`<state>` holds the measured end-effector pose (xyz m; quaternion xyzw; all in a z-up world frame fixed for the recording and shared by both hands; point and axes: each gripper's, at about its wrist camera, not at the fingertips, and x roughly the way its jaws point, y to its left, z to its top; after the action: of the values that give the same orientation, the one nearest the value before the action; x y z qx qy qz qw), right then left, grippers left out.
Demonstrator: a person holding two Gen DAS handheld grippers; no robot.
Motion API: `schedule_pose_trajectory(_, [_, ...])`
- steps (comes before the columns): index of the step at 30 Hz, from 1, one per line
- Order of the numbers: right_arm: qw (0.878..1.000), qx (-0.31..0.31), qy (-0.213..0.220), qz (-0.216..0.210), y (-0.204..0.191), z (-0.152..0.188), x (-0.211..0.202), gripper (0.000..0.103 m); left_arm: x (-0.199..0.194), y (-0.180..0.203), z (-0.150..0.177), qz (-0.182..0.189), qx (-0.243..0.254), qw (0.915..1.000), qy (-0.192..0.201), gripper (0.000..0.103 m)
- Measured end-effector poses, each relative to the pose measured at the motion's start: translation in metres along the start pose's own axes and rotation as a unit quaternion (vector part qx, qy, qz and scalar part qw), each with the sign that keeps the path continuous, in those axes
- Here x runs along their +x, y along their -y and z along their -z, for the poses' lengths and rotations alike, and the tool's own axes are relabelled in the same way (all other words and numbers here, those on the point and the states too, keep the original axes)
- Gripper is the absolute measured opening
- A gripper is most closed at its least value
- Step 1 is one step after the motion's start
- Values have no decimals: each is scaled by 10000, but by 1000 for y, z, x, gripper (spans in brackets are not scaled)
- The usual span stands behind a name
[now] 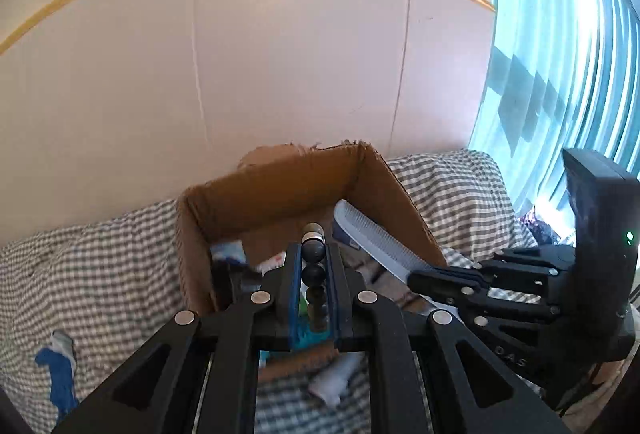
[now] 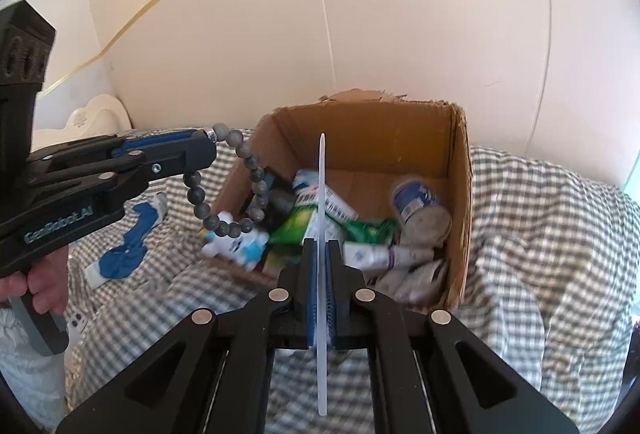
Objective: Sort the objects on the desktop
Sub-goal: 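Carry the comb and bracelet into the cardboard box and release both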
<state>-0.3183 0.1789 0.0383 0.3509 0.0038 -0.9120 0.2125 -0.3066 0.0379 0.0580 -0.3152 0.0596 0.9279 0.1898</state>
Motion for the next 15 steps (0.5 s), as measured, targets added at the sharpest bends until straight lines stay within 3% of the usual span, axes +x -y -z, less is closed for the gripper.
schedule_pose_trajectory(10, [9990,-48,-352,260,49,-51,93,4,98,-18,-17,-148,-26,9994,-321,11])
schedule_pose_trajectory(15, [9985,103,-537,-47,69,-52,128,4,131,-35,-12,-234,-159,9984,-483,11])
